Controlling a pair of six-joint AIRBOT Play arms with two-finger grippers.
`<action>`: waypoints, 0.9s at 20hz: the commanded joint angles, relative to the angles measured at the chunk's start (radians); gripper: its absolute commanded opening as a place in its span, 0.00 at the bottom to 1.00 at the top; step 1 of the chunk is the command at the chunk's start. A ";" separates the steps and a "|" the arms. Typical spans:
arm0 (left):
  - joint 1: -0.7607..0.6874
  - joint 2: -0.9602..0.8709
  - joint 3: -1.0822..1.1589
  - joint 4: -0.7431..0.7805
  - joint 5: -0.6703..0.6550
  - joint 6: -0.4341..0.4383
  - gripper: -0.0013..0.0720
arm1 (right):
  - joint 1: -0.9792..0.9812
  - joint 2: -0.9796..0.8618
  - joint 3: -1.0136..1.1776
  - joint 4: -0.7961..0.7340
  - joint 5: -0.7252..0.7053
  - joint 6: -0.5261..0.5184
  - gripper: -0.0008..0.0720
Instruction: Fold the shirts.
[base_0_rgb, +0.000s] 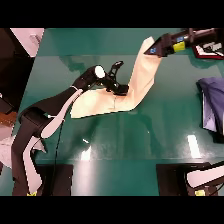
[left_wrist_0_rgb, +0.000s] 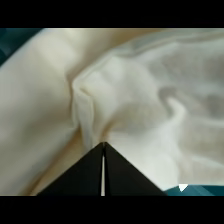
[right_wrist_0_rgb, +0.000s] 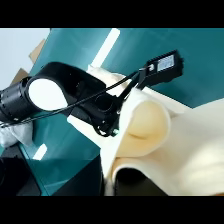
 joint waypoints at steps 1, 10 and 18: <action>0.068 0.069 0.006 0.071 -0.047 -0.014 0.05 | 0.076 -0.035 0.019 0.000 -0.027 0.003 0.02; 0.383 0.502 0.006 0.414 -0.280 -0.009 0.05 | 0.294 -0.154 0.044 0.004 -0.166 -0.063 0.03; 0.502 0.632 0.006 0.464 -0.341 -0.013 0.05 | 0.573 -0.334 0.109 0.006 -0.343 -0.235 0.70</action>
